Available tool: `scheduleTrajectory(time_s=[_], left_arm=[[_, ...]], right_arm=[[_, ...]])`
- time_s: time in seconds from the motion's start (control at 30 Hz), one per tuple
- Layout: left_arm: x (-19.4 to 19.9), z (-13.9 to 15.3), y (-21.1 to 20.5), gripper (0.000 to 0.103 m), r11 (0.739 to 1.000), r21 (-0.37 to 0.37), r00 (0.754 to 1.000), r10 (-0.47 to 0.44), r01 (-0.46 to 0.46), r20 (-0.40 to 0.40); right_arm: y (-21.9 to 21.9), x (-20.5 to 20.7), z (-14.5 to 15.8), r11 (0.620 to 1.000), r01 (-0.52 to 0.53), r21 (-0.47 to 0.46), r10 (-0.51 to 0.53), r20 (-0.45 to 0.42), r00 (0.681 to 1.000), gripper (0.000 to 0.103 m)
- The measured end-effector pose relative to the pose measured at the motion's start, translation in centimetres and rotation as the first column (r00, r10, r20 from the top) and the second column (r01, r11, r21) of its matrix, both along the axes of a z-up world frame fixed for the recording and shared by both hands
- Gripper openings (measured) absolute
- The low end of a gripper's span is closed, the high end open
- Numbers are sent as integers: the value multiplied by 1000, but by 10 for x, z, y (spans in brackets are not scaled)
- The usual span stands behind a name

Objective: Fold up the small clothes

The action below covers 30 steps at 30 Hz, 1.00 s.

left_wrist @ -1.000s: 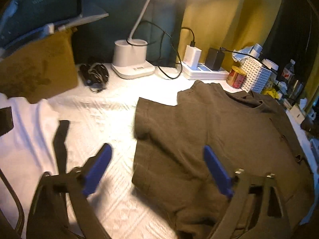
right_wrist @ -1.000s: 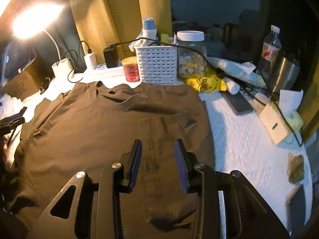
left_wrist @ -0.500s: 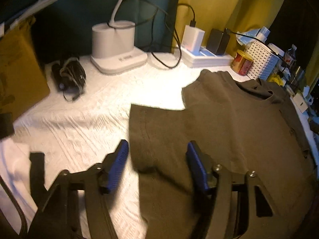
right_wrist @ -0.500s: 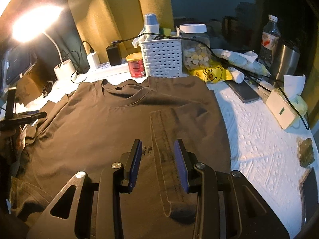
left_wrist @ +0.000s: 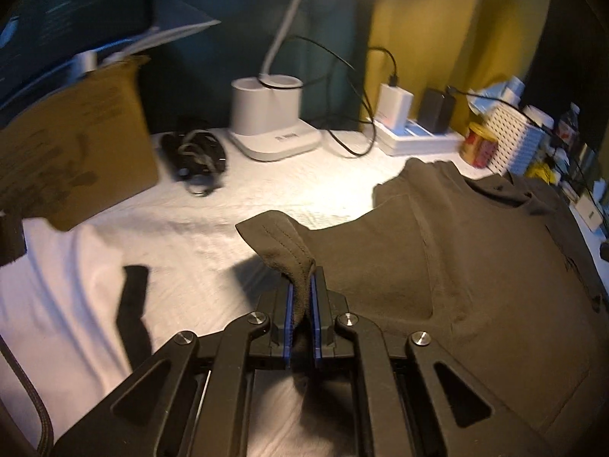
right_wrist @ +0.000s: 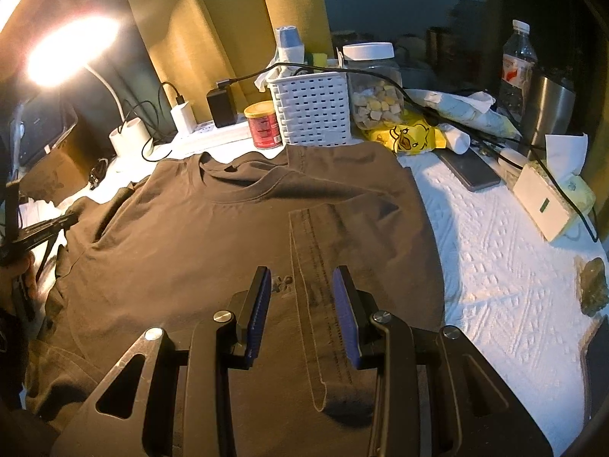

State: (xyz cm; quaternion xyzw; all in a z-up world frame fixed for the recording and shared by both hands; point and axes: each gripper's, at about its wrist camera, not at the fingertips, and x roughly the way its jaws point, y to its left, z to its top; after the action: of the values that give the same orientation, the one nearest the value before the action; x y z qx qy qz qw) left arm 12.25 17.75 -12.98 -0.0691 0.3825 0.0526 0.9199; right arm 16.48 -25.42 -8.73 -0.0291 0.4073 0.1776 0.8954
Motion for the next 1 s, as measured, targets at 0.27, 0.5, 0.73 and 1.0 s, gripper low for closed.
scheduleTrajectory(time_s=[0.27,0.5,0.73,1.0], left_arm=[[-14,22,-27,6,998,61,998,-3,-1,68],[-11,43,-63,6,993,85,989,-92,83,113],[8,38,-115,6,972,95,972,-224,217,73],[23,12,-166,6,938,101,943,-332,332,-13]], right_arm=[[-7,-7,5,1000,-9,26,8,14,1000,36],[-24,-12,4,998,8,57,-9,13,1000,36],[-44,-15,1,996,32,86,-34,12,999,36],[-66,-19,-5,991,69,112,-70,6,998,36]])
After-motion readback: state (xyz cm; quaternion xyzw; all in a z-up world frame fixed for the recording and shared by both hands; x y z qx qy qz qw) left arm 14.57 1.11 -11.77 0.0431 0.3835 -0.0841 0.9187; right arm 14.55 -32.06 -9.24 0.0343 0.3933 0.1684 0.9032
